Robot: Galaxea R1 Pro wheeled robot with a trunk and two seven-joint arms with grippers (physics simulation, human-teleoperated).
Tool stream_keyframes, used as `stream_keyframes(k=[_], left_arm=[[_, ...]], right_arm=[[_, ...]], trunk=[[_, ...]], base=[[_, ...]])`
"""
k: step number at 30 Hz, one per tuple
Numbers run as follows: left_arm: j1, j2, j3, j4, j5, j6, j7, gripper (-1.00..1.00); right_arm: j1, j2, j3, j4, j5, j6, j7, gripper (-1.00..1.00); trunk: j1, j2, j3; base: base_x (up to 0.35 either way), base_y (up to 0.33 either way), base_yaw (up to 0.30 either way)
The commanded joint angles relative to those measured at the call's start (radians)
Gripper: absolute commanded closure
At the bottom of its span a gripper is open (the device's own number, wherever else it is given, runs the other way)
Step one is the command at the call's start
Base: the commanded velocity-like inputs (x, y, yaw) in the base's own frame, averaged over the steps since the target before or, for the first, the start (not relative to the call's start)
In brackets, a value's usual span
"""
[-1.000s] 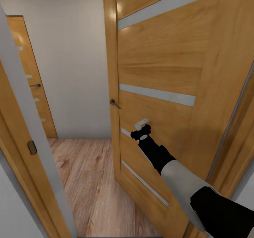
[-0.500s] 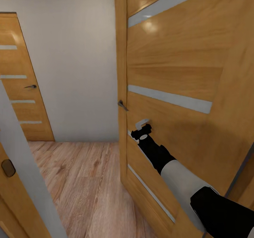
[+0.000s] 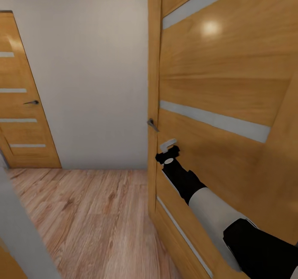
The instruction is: Move the two storage containers from the living room to the garage. In the garage, place one container on the floor and stack the other container on top of it (either order is fine).
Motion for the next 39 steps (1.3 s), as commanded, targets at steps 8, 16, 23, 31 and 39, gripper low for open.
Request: stream_keyframes(k=[8,16,23,31,39], left_arm=[[0.000,0.000,0.005,-0.001,0.002,-0.002,0.000,-1.00],[0.000,0.000,0.005,-0.001,0.001,-0.002,0.000,-1.00],[0.000,0.000,0.004,-0.001,0.001,-0.002,0.000,-1.00],[0.000,0.000,0.004,-0.001,0.002,-0.001,0.000,-1.00],[0.000,0.000,0.004,-0.001,0.001,-0.002,0.000,-1.00]], right_arm=[[-0.001,0.000,-0.002,0.017,0.015,0.019,-0.043,-1.00],[-0.005,0.000,-0.002,0.052,0.015,0.018,-0.054,-1.00],[-0.015,0.000,-0.008,0.067,0.015,0.017,-0.055,-1.00],[-0.068,0.000,-0.050,0.152,0.014,0.005,-0.055,-1.00],[-0.074,0.000,-0.065,0.169,0.017,0.002,-0.055,-1.00]], trunk=[[0.000,0.000,-0.001],[0.000,0.000,-0.001],[0.000,0.000,-0.001],[0.000,0.000,-0.001],[0.000,0.000,-0.001]], base=[[0.043,0.000,0.000],[0.001,0.000,0.000],[0.000,0.000,0.000],[0.000,0.000,0.000],[0.000,0.000,0.000]])
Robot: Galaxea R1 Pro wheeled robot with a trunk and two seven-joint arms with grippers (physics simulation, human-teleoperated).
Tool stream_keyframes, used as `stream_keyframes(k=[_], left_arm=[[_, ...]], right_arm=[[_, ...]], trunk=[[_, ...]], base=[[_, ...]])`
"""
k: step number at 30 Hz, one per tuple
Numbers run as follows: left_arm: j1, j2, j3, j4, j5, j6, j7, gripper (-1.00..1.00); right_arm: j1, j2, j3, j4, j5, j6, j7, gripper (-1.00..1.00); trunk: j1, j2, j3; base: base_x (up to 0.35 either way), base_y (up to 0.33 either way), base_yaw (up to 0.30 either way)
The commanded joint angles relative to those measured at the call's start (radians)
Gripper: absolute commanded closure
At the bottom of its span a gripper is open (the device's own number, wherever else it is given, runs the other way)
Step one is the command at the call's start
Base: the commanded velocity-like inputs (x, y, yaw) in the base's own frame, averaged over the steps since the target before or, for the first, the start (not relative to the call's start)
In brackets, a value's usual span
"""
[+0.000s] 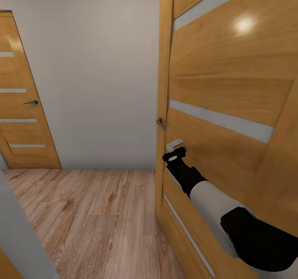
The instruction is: Move the two storage containers from the living room to the garage. In the garage, place one container on the floor and stack the other container on top of it (either order is fine).
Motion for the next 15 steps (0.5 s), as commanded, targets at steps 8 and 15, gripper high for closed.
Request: stream_keyframes(k=[8,15], left_arm=[[0.000,0.000,0.005,-0.001,0.004,-0.002,0.000,-1.00],[0.000,0.000,0.006,0.000,0.005,-0.001,0.000,-1.00]], right_arm=[[-0.001,0.000,-0.004,-0.004,0.019,0.013,-0.005,-1.00],[-0.001,0.000,-0.003,-0.005,0.020,0.012,-0.007,-1.00]], trunk=[[0.000,0.000,-0.001],[0.000,0.000,-0.001]], base=[[0.000,0.000,0.000],[0.109,0.000,0.000]])
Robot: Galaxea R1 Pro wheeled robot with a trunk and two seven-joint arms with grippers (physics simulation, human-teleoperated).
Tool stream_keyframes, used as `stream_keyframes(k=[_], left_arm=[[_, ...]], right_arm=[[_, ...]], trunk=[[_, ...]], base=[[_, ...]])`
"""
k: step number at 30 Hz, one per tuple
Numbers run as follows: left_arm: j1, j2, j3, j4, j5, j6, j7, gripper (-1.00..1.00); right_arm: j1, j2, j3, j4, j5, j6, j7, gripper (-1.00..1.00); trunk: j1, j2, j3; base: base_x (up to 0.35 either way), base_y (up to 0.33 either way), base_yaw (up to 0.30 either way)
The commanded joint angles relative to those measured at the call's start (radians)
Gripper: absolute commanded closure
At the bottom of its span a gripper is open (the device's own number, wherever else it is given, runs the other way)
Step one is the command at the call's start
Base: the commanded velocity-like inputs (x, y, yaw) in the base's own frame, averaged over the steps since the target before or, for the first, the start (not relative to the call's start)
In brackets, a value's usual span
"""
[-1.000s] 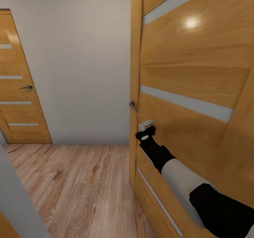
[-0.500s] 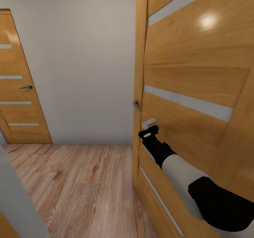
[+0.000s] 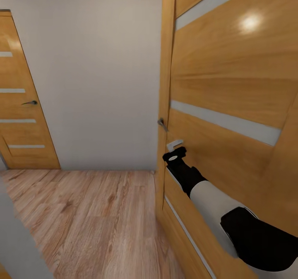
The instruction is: Move the two storage containers from the living room to the garage. In the garage, place one container on the floor and stack the other container on top of it (either order is fine).
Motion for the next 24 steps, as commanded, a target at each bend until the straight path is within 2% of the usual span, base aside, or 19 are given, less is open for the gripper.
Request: stream_keyframes(k=[1,12,24], left_arm=[[0.000,0.000,0.005,-0.001,0.002,-0.002,0.000,-1.00],[0.000,0.000,0.005,-0.001,0.002,-0.001,0.000,-1.00],[0.000,0.000,0.005,-0.001,0.002,-0.002,0.000,-1.00]], right_arm=[[-0.001,0.000,0.002,-0.001,0.021,0.012,-0.006,-1.00],[-0.001,0.000,0.004,0.002,0.023,0.010,-0.058,-1.00],[-0.001,0.000,0.003,0.010,0.022,0.011,-0.070,-1.00]], trunk=[[0.000,0.000,-0.001],[0.000,0.000,-0.001],[0.000,0.000,-0.001]], base=[[0.268,0.000,0.000],[0.313,0.000,0.000],[0.279,0.000,0.000]])
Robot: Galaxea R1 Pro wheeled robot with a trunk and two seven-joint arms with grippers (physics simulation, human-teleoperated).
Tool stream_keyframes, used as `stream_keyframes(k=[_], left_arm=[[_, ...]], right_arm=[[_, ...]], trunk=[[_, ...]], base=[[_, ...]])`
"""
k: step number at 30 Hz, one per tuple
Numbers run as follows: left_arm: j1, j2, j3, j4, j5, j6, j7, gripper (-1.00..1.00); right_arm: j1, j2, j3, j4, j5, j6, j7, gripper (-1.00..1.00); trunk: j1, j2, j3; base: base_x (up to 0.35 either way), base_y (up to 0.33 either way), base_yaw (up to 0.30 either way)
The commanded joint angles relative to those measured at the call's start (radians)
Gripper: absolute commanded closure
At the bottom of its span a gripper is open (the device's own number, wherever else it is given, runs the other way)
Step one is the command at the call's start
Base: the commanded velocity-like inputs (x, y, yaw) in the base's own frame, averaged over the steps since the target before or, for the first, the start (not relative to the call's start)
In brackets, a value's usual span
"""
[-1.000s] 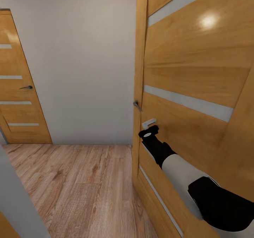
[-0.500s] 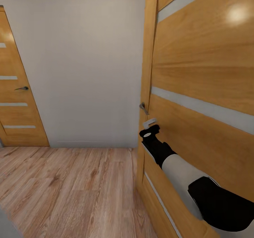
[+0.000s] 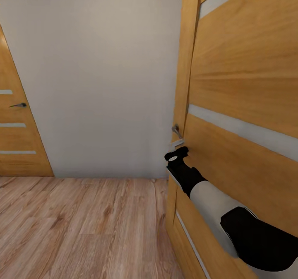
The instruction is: Move the two storage containers from the living room to the garage. In the garage, place one container on the floor and stack the other container on top of it (either order is fine).
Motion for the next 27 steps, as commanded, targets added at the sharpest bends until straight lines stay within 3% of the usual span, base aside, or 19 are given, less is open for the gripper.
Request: stream_keyframes(k=[1,16,20,27], left_arm=[[0.000,0.000,0.005,-0.001,0.002,-0.002,0.000,-1.00],[0.000,0.000,0.005,-0.001,0.001,-0.003,0.000,-1.00],[0.000,0.000,0.005,-0.001,0.001,-0.003,0.000,-1.00],[0.000,0.000,0.005,-0.001,0.001,-0.003,0.000,-1.00]], right_arm=[[-0.001,0.000,0.002,0.000,0.015,0.012,-0.007,-1.00],[-0.001,0.000,-0.003,0.002,0.010,0.012,-0.034,-1.00],[-0.001,-0.023,-0.004,0.002,0.009,0.012,-0.034,-1.00],[-0.001,-0.054,-0.075,0.002,0.011,0.014,-0.034,-1.00]], trunk=[[0.000,0.000,-0.001],[0.000,0.000,-0.001],[0.000,0.000,-0.001],[0.000,0.000,-0.001]], base=[[0.224,0.000,0.000],[0.057,0.000,0.000],[0.000,0.000,0.000],[0.000,0.000,0.000]])
